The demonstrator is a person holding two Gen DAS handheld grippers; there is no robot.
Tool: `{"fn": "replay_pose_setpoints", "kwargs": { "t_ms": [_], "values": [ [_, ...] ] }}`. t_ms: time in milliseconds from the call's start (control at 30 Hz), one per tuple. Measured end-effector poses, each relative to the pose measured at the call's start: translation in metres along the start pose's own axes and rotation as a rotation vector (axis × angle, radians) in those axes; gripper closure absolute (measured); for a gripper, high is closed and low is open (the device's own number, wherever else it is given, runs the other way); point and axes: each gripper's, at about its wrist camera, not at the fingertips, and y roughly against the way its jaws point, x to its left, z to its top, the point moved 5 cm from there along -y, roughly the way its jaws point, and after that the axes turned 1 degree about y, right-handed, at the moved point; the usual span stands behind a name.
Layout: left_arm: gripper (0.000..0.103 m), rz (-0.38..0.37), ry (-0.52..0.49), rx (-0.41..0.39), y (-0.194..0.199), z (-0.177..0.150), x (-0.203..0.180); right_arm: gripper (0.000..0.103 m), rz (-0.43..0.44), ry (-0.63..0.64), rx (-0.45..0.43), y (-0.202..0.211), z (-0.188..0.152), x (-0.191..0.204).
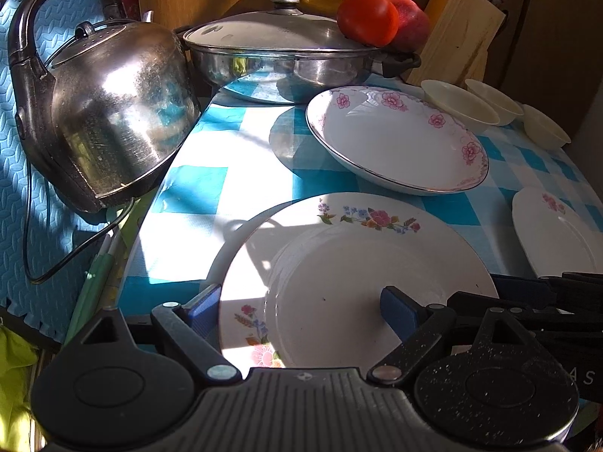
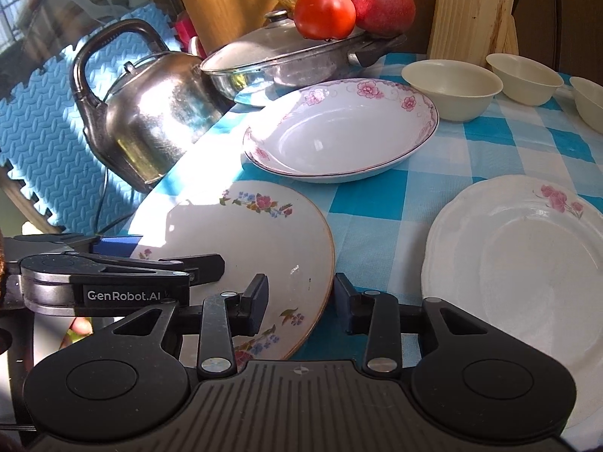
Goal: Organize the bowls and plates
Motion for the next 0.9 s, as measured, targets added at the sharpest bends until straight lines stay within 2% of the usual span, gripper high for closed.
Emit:
{"fn": "replay_pose_setpoints", "kwargs": {
  "t_ms": [900],
  "values": [
    [0.02, -0.015, 0.005, -0.022, 0.012, -0.002, -0.008, 0.059, 0.027, -0.1, -0.029, 0.012, 0.002, -0.013]
  ]
}}
